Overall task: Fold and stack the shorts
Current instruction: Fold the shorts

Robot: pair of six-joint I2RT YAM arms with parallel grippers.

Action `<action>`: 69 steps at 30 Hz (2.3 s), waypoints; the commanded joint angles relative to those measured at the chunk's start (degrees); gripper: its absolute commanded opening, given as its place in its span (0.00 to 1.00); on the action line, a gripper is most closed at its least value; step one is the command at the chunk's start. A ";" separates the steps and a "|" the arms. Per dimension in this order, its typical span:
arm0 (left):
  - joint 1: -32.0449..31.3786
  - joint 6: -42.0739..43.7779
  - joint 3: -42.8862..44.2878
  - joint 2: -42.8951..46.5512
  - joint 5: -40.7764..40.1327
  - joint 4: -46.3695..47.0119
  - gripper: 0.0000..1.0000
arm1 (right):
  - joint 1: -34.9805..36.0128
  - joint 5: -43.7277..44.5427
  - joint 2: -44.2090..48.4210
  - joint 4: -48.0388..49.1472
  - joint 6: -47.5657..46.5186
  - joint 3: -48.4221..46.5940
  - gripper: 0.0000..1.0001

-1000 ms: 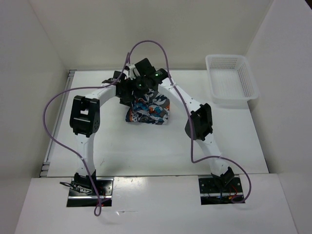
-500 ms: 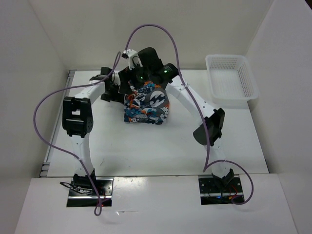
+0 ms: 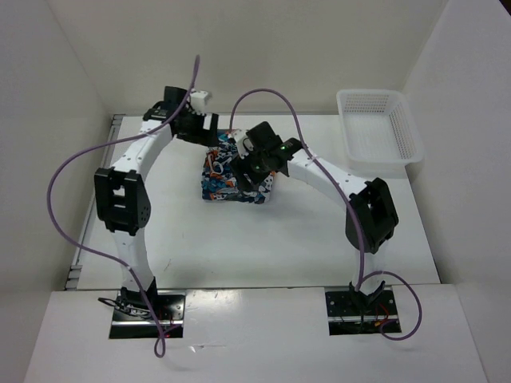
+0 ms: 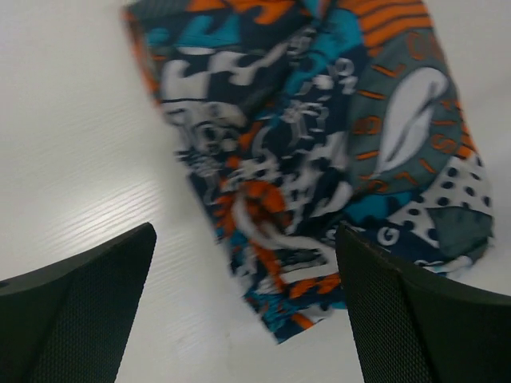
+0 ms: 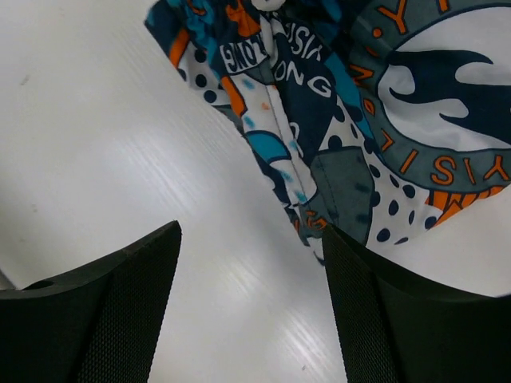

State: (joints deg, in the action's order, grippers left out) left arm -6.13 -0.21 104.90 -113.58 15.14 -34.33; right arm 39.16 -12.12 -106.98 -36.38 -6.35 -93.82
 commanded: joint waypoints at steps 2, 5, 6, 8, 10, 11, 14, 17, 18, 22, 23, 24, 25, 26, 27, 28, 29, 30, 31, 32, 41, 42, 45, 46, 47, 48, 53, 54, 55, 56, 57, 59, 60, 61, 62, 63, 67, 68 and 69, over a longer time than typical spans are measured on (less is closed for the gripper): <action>-2.65 0.21 4.34 -7.88 6.84 -1.62 1.00 | 0.04 3.05 -1.74 9.83 -6.38 1.62 0.77; -3.97 0.21 5.75 -9.82 6.84 -1.09 1.00 | 0.04 5.08 -2.45 13.26 -7.63 2.23 0.78; -4.50 0.21 5.75 -10.78 6.84 -1.09 1.00 | 0.04 5.09 -2.97 13.87 -8.41 2.24 0.78; -5.47 0.21 6.28 -12.54 2.54 -1.09 1.00 | 0.57 6.57 -3.59 15.55 -10.16 3.47 0.78; -6.09 0.21 6.28 -14.38 0.87 -1.09 1.00 | 1.19 7.19 -5.42 16.78 -10.96 4.96 0.74; -6.09 0.21 6.28 -14.39 0.86 -1.09 0.98 | 1.88 7.20 -5.96 16.78 -10.96 4.96 0.71; -5.47 0.21 6.28 -15.09 2.51 -1.09 0.73 | 2.42 7.20 -6.58 17.31 -12.11 5.75 0.55; -4.94 0.21 6.89 -15.62 2.53 -1.71 0.56 | 3.03 7.73 -6.05 17.84 -13.42 7.68 0.38; -4.94 0.21 6.89 -15.62 2.53 -2.32 0.50 | 3.64 7.73 -6.05 17.84 -14.12 9.34 0.33; -4.94 0.21 9.26 -16.15 1.74 -2.32 0.17 | 4.17 8.77 -4.38 19.94 -15.53 14.36 0.10; -4.94 0.21 9.96 -16.15 0.87 -1.80 0.14 | 4.87 9.39 -4.38 20.47 -16.06 15.15 0.05; -4.94 0.21 10.84 -16.15 -0.27 -1.80 0.14 | 5.40 9.40 -3.60 21.26 -16.06 16.55 0.00; -4.94 0.21 12.85 -16.15 -0.80 -1.80 0.14 | 5.40 9.40 -3.59 21.26 -16.58 17.17 0.00; -4.16 0.21 14.18 -16.15 -0.81 -1.80 0.14 | 6.01 9.40 -3.07 21.96 -16.59 18.31 0.00; -4.15 0.21 15.49 -16.76 -1.42 -1.80 0.14 | 6.02 9.40 -3.06 21.97 -16.59 18.84 0.00; -3.46 0.21 18.21 -16.76 -1.42 -2.41 0.14 | 6.02 8.70 -2.54 21.97 -17.11 18.85 0.00; -3.45 0.21 19.36 -18.42 -1.42 -2.41 0.14 | 6.54 8.69 -2.53 22.49 -17.12 19.63 0.00; -2.93 0.21 20.33 -19.22 -2.12 -2.93 0.16 | 6.55 8.69 -2.53 23.02 -17.12 19.64 0.00; -2.92 0.21 21.04 -20.01 -2.13 -3.64 0.18 | 6.55 8.69 -2.53 23.02 -17.12 19.64 0.00; -2.92 0.21 21.57 -21.41 -2.13 -3.64 0.24 | 6.55 8.08 -2.53 23.02 -17.12 19.64 0.00; -2.92 0.21 19.64 -25.38 -1.07 -3.64 0.45 | 6.55 2.28 -1.84 19.95 -14.94 13.50 0.50; -2.92 0.21 19.64 -25.38 -1.60 -3.64 0.48 | 6.55 1.67 -0.35 19.95 -14.22 12.44 0.60; -2.92 0.21 19.64 -23.27 -2.30 -3.03 0.69 | 6.55 -0.62 2.55 18.36 -10.80 8.75 0.77; -2.92 0.21 19.64 -22.05 -2.91 -3.03 0.74 | 6.55 -0.62 4.74 19.23 -9.14 7.61 0.80; -2.92 0.21 19.64 -21.25 -2.92 -3.03 0.79 | 4.98 -1.49 5.81 19.85 -5.64 7.60 0.81; -2.92 0.21 19.12 -20.37 -2.92 -3.03 0.88 | 4.27 -2.03 6.77 20.55 -3.69 7.08 0.81; -2.31 0.21 15.08 -11.24 -2.39 -3.03 1.00 | -3.71 -1.33 8.98 24.07 6.25 10.67 0.81; -2.31 0.21 13.76 -8.88 -2.39 -2.51 1.00 | -4.95 -1.33 8.28 24.08 8.44 11.55 0.81; -2.31 0.21 10.62 -7.90 -2.39 -2.50 1.00 | -6.27 -2.28 6.54 24.08 9.59 12.86 0.81; -2.31 0.21 8.76 -7.10 -2.39 -2.50 1.00 | -8.81 -2.29 5.56 23.55 11.08 13.40 0.81; -2.31 0.21 6.83 -5.88 -2.39 -3.02 1.00 | -10.14 -3.95 4.60 23.55 13.88 14.53 0.81; -1.78 0.21 -0.09 -5.34 -2.39 -3.03 1.00 | -12.77 -5.63 2.13 23.03 15.75 15.59 0.81; -1.78 0.21 -2.40 -4.64 -1.61 -3.03 1.00 | -13.31 -7.46 1.52 22.50 16.54 16.56 0.81; -1.26 0.21 -4.60 -4.02 -0.56 -3.03 1.00 | -13.32 -8.87 0.99 22.49 17.15 17.09 0.81; -1.25 0.21 -6.62 -4.02 0.50 -2.42 1.00 | -14.19 -10.37 0.29 22.49 17.94 17.61 0.81; -1.25 0.21 -10.47 -3.50 2.16 -2.41 1.00 | -14.89 -11.60 0.28 22.49 19.00 19.10 0.81; -1.25 0.21 -15.51 -2.96 2.18 1.10 1.00 | -15.51 -15.46 -1.82 25.47 24.09 22.80 0.80; -1.25 0.21 -16.13 -3.49 2.18 1.10 1.00 | -15.51 -16.35 -1.83 26.00 24.71 23.85 0.78; -1.25 0.21 -16.13 -3.49 2.70 1.10 1.00 | -15.51 -17.57 -2.70 27.14 25.33 23.86 0.77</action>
State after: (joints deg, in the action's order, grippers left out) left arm -7.51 -0.25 88.82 -117.64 15.27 -35.27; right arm 23.62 -24.23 -109.45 -13.32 14.33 -70.35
